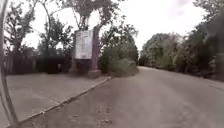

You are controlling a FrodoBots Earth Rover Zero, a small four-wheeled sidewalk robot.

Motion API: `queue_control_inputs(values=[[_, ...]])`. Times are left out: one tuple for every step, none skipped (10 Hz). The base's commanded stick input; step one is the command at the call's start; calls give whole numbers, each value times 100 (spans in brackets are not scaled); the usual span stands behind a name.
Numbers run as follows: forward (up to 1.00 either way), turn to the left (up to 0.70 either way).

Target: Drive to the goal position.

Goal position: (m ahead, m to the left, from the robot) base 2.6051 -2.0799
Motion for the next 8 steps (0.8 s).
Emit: queue_control_inputs(values=[[70,-34],[70,-32],[70,-29],[70,-27],[70,-27],[70,-22],[70,-6],[70,-6]])
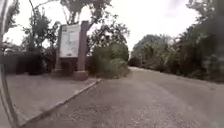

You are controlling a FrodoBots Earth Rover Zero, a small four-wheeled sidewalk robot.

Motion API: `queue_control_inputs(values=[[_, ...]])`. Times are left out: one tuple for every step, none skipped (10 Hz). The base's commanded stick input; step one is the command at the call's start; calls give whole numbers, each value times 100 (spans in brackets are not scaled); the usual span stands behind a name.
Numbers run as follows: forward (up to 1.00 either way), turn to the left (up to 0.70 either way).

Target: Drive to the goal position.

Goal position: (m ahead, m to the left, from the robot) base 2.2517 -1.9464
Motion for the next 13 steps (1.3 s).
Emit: queue_control_inputs(values=[[70,-6],[70,-6],[70,-30],[70,-10],[70,0],[70,0],[70,0],[32,0],[4,0],[4,0],[4,0],[4,0],[4,0]])
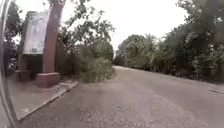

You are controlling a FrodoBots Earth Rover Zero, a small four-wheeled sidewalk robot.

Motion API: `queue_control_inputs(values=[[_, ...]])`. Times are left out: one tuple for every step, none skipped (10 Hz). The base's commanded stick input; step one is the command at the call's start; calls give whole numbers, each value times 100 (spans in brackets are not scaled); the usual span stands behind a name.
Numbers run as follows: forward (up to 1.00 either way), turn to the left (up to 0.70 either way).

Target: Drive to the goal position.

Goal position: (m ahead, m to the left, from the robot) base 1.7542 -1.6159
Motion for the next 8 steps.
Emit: queue_control_inputs(values=[[4,0],[4,0],[4,0],[4,0],[4,0],[4,0],[4,0],[4,0]])
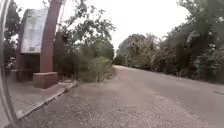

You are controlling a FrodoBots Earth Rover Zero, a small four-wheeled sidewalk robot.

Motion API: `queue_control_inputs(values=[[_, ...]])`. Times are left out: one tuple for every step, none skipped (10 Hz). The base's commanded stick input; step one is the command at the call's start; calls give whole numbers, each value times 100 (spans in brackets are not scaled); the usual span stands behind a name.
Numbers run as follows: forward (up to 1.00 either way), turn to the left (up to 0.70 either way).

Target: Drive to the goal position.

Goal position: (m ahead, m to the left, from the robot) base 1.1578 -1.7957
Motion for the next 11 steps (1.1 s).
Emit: queue_control_inputs(values=[[4,0],[4,0],[4,0],[4,0],[4,0],[4,0],[4,0],[4,0],[4,0],[4,0],[4,0]])
